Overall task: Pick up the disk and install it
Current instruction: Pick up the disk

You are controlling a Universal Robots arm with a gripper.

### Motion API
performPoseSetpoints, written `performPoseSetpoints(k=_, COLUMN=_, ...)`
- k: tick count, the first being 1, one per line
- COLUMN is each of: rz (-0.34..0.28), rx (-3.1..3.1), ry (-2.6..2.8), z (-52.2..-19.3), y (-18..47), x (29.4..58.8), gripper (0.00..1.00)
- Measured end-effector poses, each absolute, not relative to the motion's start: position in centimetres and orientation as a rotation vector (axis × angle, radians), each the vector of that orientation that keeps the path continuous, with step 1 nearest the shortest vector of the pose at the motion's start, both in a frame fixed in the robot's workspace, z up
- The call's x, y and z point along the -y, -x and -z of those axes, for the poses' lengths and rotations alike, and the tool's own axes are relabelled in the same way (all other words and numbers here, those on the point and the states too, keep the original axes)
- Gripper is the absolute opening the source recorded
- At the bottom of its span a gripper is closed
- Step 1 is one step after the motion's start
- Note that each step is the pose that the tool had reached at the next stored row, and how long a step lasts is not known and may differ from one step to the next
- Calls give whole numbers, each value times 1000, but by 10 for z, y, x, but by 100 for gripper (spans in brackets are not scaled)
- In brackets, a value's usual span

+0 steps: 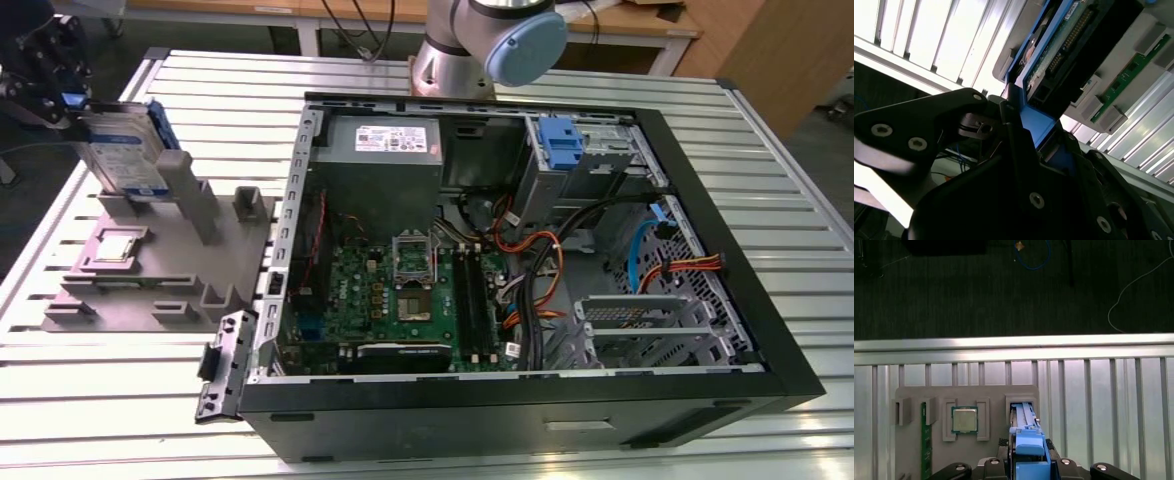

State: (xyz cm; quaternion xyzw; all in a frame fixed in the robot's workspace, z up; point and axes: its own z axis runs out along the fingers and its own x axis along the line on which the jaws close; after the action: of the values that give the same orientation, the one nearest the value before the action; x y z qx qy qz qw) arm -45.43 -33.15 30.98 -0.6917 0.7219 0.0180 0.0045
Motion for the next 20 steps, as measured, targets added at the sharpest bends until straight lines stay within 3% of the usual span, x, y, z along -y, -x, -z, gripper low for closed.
performPoseSetpoints(k=20, rz=-56, rx=-2261, ry=2167, z=-329, y=454, x=331, gripper=37)
